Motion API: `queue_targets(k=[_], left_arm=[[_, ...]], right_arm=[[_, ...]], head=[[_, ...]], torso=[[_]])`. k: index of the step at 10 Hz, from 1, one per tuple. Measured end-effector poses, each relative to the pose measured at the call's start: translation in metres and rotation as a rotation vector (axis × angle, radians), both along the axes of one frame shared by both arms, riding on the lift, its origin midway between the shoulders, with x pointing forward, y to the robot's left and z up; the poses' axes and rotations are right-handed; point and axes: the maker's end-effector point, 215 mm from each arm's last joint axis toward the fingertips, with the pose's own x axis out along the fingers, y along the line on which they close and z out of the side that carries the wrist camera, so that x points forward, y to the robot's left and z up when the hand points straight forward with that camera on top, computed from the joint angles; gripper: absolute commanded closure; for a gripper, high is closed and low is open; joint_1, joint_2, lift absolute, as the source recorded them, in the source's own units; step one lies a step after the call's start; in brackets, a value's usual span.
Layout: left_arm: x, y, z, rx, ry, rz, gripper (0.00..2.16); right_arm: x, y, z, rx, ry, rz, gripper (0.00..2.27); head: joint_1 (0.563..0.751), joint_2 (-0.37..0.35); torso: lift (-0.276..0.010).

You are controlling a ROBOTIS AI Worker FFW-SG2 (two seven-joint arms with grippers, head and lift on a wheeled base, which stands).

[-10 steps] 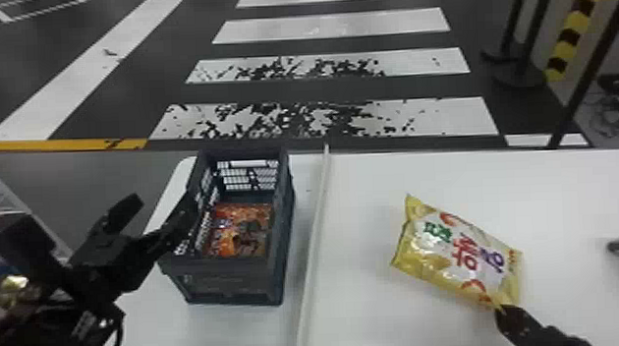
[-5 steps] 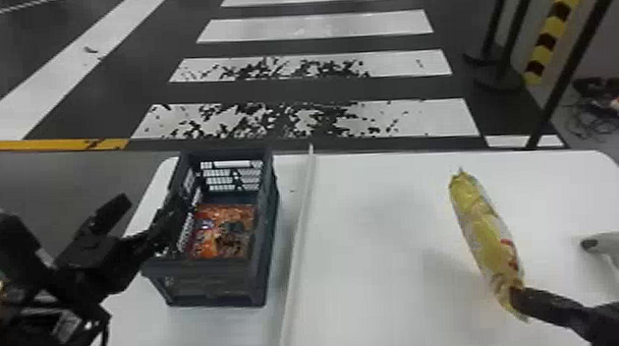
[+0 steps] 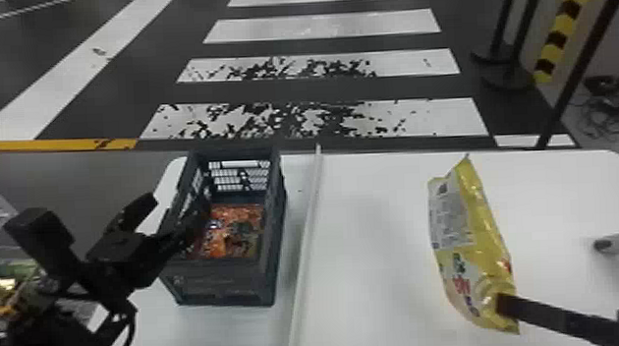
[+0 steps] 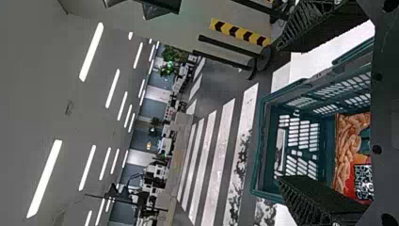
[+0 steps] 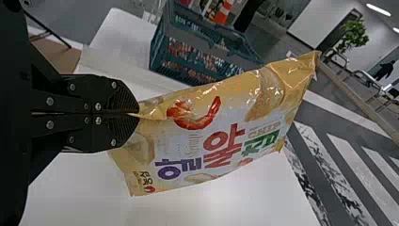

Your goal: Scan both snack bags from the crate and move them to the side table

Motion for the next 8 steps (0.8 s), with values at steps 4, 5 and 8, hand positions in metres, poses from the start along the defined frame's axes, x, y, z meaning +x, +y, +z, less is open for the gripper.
queue_targets(k=[4,5,8], left_arm=[[0.0,-0.005,-0.002,-0.001,0.001,-0.012,0.02],[0.001,-0.005,-0.001,-0.001,-0.002,-0.011,0.02],[0.004,-0.01,-0.002,-0.001,-0.004,-0.016,0.02]], right_arm=[[-0.004,0.012,0.025,0.316,0.1,-0.015,2.24],[-0.002,0.005,0.019,0.393,0.147,-0.049,2.24],[0.008,-0.038,0.005,0.384,0.197,-0.15,2.24]], head=[[0.695,0.146],[0.695,0.139],[0.695,0.071]], torso=[[-0.095],[-0.095],[-0.095]])
